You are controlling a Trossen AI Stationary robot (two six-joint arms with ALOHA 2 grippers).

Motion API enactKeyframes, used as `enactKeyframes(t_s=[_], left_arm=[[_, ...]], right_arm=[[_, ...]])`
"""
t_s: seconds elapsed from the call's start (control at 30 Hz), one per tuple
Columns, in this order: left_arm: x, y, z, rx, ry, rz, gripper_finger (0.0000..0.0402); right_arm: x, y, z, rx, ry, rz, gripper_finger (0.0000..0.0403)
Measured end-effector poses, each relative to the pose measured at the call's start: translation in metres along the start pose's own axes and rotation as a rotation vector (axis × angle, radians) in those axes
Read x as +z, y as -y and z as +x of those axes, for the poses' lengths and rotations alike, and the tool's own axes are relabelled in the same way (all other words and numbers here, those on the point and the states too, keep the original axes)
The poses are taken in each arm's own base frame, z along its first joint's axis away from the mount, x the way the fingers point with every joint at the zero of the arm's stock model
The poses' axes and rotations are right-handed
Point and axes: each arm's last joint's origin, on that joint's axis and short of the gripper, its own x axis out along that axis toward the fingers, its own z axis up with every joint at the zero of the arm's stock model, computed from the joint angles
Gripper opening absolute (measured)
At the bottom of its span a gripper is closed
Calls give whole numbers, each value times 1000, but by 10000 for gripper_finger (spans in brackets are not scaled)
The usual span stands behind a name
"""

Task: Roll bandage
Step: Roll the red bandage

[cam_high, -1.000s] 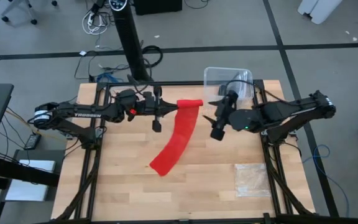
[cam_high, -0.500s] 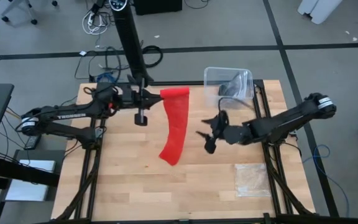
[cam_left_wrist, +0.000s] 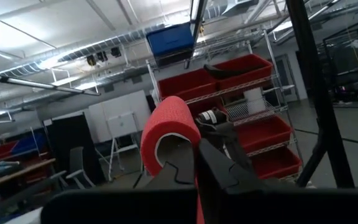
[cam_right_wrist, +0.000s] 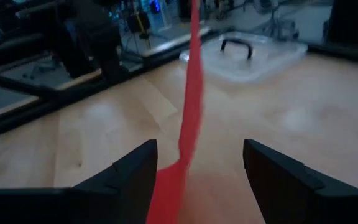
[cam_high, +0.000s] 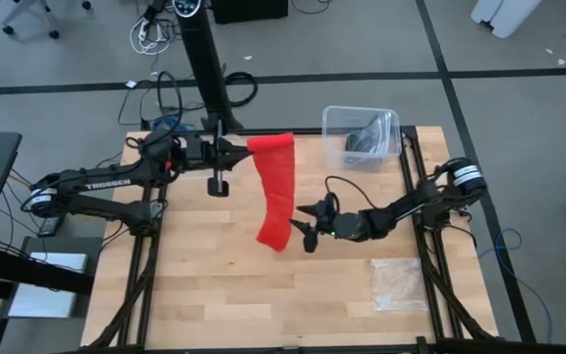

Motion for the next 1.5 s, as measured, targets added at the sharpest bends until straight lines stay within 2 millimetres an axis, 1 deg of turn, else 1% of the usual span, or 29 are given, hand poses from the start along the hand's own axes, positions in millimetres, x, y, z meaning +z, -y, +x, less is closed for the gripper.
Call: enactKeyframes(t_s=[0.13, 0.3, 0.4, 0.57, 0.63, 0.73, 0.93, 1.03, 1.1, 1.2, 1.27, 1.4, 1.43, 1.5], left_arm=[[4, -2, -3, 10, 13, 8, 0], [4, -3, -3, 17, 13, 12, 0], [5, -4, -3, 19, 19, 19, 0], [7, -4, -3, 24, 43, 27, 0], [7, -4, -3, 24, 42, 26, 0], [7, -4, -3, 23, 43, 23, 0], [8, -4, -3, 23, 48, 28, 0], [8, -4, -3, 23, 47, 29, 0], [8, -4, -3, 23, 49, 30, 0], [9, -4, -4, 23, 59, 33, 0], [9, -4, -4, 23, 61, 34, 0], [9, -4, -4, 24, 64, 36, 0], [10, -4, -4, 25, 68, 37, 0], [11, -4, -4, 27, 79, 42, 0]], right_arm=[[-8, 3, 5, 10, -34, 54, 246], [-9, 2, 5, 17, -40, 82, 250], [-9, 4, 6, 8, -45, 84, 233], [-7, 14, 11, -43, -55, 50, 190], [-6, 17, 13, -55, -54, 37, 183], [-6, 19, 14, -45, -62, 32, 188], [-5, 20, 14, -42, -66, 37, 227], [-4, 22, 16, -9, -85, 40, 229], [-4, 24, 18, 3, -105, 38, 212], [-5, 31, 21, -19, -134, 15, 165], [-4, 35, 22, -20, -138, 3, 124], [-1, 36, 25, 57, -152, -12, 27], [-1, 36, 25, 71, -157, -17, 14], [-2, 35, 24, 98, -172, -22, 11]])
